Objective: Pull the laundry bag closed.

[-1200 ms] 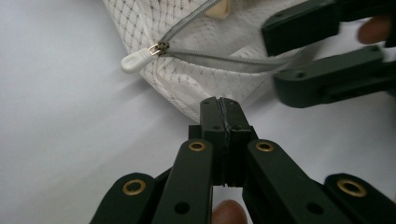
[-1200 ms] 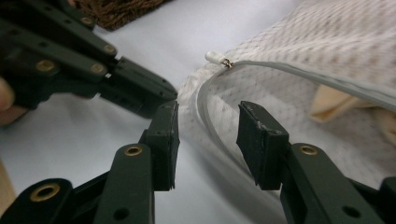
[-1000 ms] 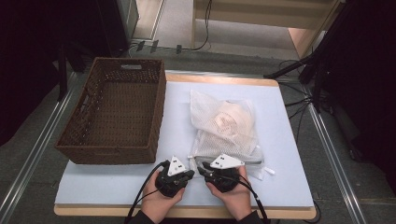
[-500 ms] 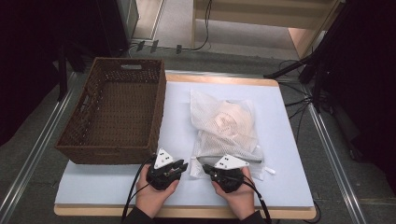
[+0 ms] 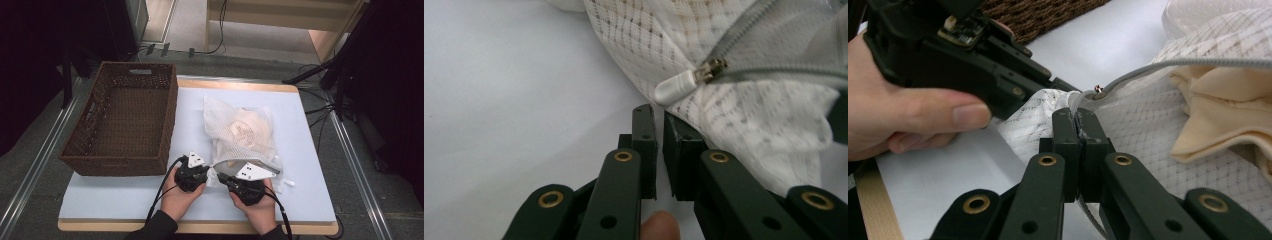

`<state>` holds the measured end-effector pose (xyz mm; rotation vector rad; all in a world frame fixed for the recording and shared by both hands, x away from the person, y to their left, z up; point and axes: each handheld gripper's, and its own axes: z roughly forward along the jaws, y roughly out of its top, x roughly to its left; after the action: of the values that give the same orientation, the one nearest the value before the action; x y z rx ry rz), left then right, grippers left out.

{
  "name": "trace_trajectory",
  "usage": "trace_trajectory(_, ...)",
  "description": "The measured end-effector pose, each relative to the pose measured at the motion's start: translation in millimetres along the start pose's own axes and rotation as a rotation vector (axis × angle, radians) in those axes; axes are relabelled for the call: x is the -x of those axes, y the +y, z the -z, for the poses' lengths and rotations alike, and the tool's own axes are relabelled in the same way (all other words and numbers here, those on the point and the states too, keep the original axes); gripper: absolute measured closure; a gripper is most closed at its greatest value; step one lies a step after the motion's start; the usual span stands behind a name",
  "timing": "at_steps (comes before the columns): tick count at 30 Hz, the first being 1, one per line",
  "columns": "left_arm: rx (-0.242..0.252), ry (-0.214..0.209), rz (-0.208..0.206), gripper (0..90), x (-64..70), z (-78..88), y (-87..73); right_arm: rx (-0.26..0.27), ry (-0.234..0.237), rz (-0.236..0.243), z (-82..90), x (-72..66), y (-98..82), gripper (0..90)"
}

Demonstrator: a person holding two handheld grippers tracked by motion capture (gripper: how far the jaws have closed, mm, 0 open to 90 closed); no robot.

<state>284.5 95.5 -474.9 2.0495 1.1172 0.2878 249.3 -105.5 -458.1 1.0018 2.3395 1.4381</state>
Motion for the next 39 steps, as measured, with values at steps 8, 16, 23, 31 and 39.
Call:
trace_trajectory(8,0.1,-0.032,0.055,85.8,-4.9,9.6,1.8,-0.031,-0.015,-0.012,-4.1,4.1,-7.4,89.5)
trace_trajectory(16,0.156,-0.065,0.081,84.2,-5.3,16.4,3.9,-0.053,-0.024,-0.014,-10.8,4.4,-11.6,89.5)
trace_trajectory(23,0.139,-0.029,0.089,81.4,-8.8,14.8,5.1,-0.081,-0.031,-0.002,-16.7,2.4,-14.7,89.3)
trace_trajectory(31,0.102,0.025,0.05,82.3,-14.7,21.7,-2.9,-0.08,-0.085,-0.04,-16.6,6.7,-13.2,70.5)
trace_trajectory(39,0.11,0.027,0.056,82.2,-18.1,28.7,-4.6,-0.122,-0.056,-0.072,-41.4,-1.0,-1.2,49.1)
